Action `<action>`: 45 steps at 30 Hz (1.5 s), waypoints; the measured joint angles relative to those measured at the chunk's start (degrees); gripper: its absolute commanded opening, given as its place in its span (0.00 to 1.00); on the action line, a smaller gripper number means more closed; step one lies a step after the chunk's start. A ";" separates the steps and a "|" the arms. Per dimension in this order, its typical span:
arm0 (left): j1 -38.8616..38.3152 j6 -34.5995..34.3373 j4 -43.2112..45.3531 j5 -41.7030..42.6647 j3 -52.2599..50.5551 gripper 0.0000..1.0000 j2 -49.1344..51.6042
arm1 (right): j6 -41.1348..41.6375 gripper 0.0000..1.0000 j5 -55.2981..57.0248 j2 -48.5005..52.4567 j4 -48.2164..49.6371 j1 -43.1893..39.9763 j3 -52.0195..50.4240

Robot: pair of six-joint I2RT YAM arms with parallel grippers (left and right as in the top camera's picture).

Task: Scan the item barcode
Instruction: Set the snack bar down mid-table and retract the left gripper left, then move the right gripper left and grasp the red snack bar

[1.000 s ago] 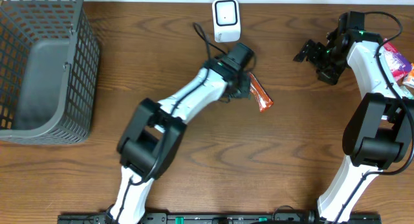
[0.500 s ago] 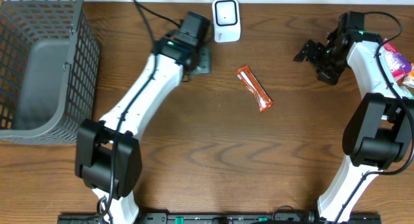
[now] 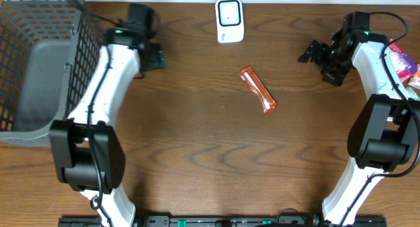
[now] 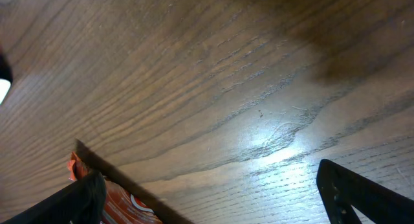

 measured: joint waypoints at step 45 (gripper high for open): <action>3.26 0.00 -0.37 -0.39 0.00 0.99 0.00 | -5.75 0.99 -4.57 -0.02 6.25 16.94 0.00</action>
